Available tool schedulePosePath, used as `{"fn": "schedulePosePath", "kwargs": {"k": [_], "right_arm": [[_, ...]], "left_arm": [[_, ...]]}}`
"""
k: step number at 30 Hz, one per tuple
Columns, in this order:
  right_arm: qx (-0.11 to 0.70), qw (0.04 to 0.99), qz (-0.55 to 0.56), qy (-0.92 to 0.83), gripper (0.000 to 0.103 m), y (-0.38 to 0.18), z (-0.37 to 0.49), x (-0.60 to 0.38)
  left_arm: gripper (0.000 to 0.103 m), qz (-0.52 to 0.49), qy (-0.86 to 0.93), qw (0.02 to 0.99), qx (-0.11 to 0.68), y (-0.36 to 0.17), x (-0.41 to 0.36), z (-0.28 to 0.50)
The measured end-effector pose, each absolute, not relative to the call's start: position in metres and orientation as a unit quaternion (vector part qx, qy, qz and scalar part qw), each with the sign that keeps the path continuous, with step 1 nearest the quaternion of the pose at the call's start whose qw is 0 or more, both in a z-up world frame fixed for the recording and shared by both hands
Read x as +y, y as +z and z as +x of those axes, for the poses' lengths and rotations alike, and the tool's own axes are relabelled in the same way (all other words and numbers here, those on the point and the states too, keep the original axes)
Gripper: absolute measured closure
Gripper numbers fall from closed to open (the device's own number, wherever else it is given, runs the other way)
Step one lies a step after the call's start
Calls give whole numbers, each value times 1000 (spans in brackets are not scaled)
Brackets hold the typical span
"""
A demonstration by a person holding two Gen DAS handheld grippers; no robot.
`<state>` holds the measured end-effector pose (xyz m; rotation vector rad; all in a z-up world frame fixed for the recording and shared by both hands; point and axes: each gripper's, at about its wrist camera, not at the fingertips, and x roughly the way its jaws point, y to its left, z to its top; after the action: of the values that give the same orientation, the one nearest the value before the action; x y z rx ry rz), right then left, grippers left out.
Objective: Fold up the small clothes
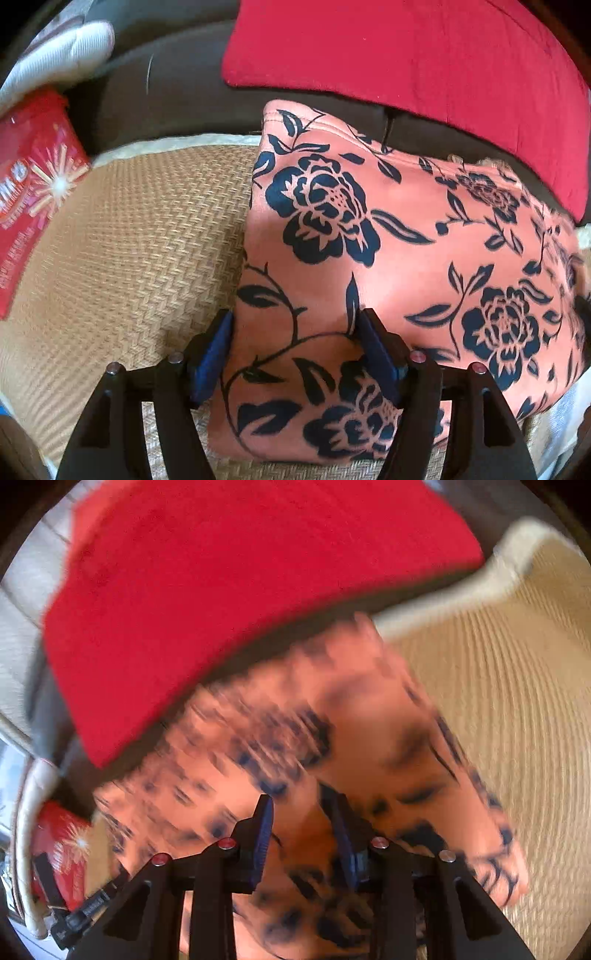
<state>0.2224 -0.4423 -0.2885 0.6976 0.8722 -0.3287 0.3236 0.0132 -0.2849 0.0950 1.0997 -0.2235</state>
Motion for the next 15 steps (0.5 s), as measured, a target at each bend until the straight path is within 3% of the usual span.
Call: {"fn": "schedulePosePath", "kwargs": {"k": [5,12,13,14,15], "right_arm": [[374,853,340,-130,65,-264,182,-432],[372,857,356,-15,65,-253,180,-390],[397,845,358,0,64,-260,190,-380],[423,834,354,7,51,-266,195,-374],[448,824,348,7,46,-275,201,-368]], "left_arm": [[32,-38,-112,862,493,-258,43,282],[32,-114,-81,861,489,-261,81,254],[32,-127,-83,860,488,-264,82,253],[32,-138,-87,857,488,-266,83,251],[32,-151,-92,853,491,-269,84,249]]}}
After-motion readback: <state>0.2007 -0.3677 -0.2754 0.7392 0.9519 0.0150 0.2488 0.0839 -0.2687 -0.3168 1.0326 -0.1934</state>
